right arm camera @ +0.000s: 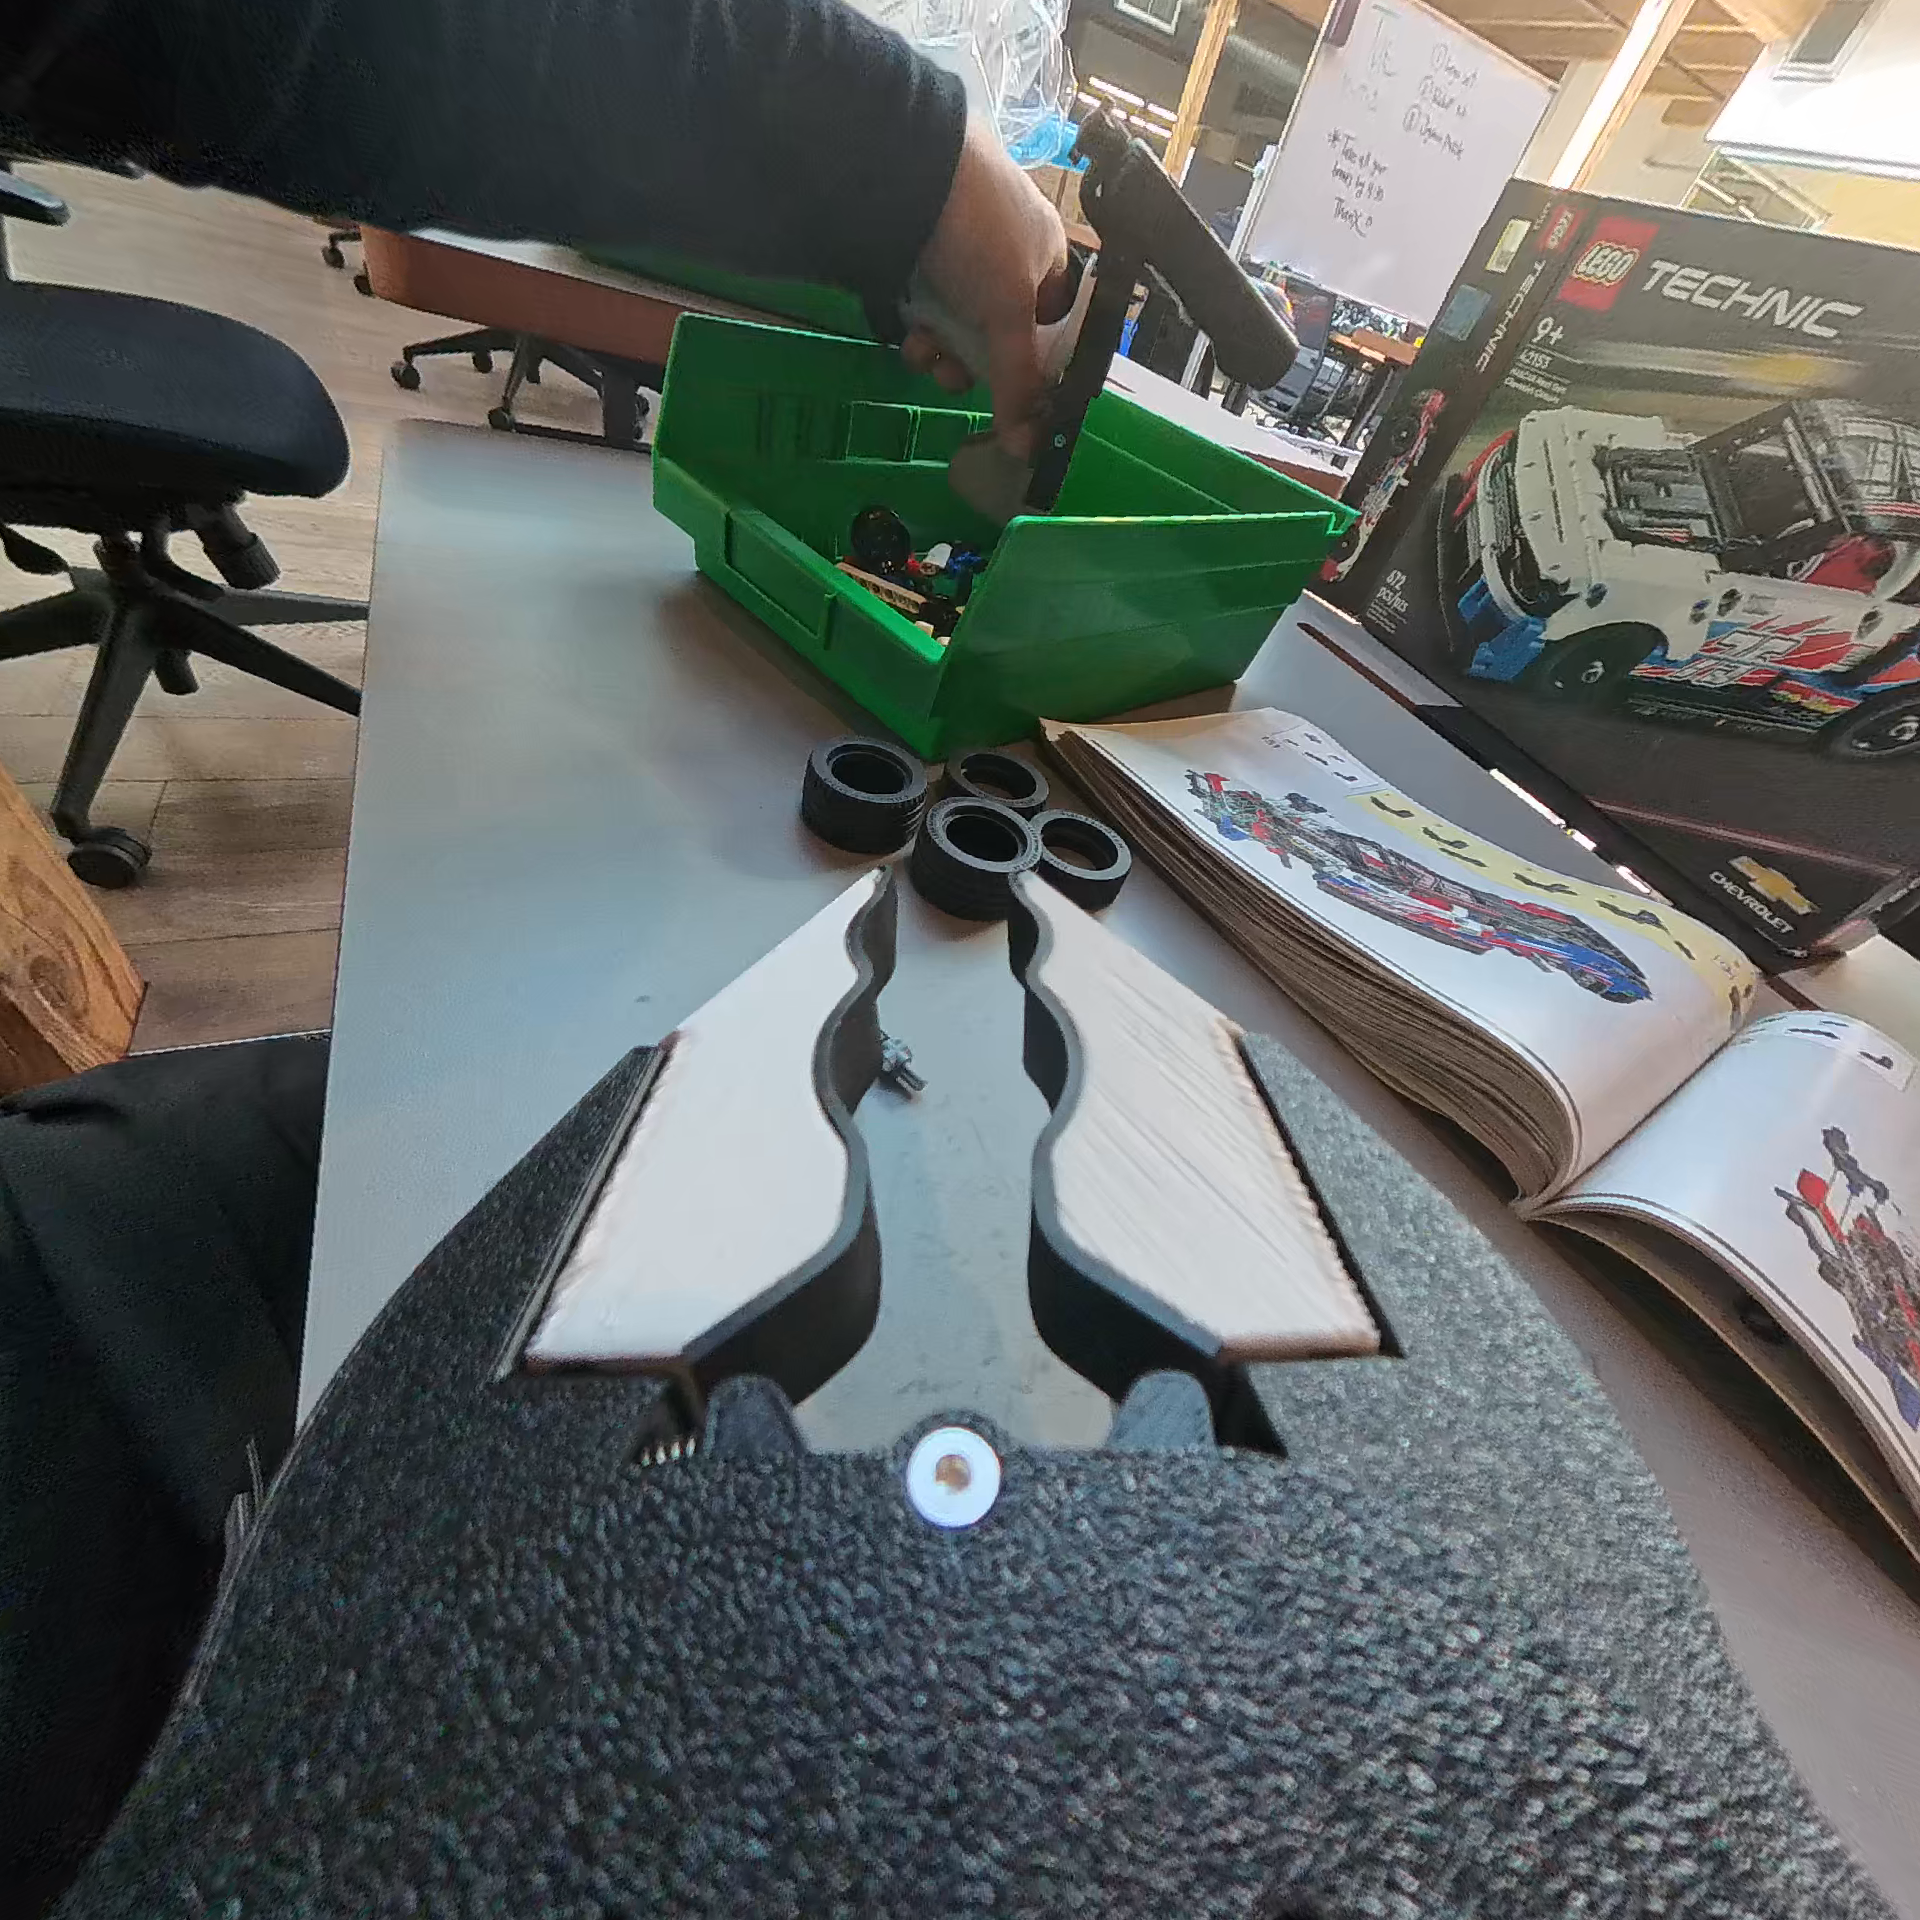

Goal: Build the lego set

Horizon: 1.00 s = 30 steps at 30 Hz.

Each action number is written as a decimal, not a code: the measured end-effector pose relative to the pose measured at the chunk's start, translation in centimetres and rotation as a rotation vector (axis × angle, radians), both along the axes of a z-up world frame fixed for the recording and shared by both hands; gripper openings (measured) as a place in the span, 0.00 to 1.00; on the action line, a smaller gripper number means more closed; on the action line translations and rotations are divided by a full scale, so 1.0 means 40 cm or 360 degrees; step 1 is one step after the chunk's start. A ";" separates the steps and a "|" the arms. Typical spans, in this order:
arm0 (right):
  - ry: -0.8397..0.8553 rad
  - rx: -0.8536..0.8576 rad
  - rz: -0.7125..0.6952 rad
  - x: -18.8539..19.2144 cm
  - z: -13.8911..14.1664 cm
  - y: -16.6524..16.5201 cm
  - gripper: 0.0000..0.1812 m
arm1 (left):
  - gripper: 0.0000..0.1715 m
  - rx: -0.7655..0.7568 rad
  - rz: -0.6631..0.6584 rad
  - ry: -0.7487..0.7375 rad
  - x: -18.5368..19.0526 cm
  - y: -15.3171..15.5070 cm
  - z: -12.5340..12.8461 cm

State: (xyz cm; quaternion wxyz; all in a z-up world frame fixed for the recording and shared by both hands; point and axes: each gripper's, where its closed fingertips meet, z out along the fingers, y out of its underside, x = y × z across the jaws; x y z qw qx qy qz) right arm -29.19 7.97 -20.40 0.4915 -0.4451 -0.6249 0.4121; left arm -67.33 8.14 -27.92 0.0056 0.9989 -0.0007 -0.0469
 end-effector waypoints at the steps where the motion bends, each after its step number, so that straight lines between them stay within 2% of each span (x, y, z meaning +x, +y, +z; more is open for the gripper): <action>1: 0.0006 -0.0002 -0.0002 0.000 0.001 0.001 0.11 | 0.08 0.0030 0.0023 -0.0025 0.005 0.006 0.001; 18: 0.0060 -0.0014 0.0003 0.009 0.015 0.000 0.10 | 0.07 0.0093 0.0188 -0.0131 0.024 0.024 -0.009; 20: 0.0066 -0.0012 0.0002 0.009 0.017 0.001 0.10 | 0.02 0.0079 0.0159 -0.0072 0.014 0.023 -0.011; 26: 0.0075 -0.0001 -0.0003 0.010 0.019 0.001 0.10 | 0.01 0.0057 0.0014 0.0089 0.013 0.018 -0.008; 30: 0.0067 0.0023 -0.0010 0.008 0.017 0.000 0.10 | 0.02 0.0088 -0.0048 0.0161 0.029 0.001 0.024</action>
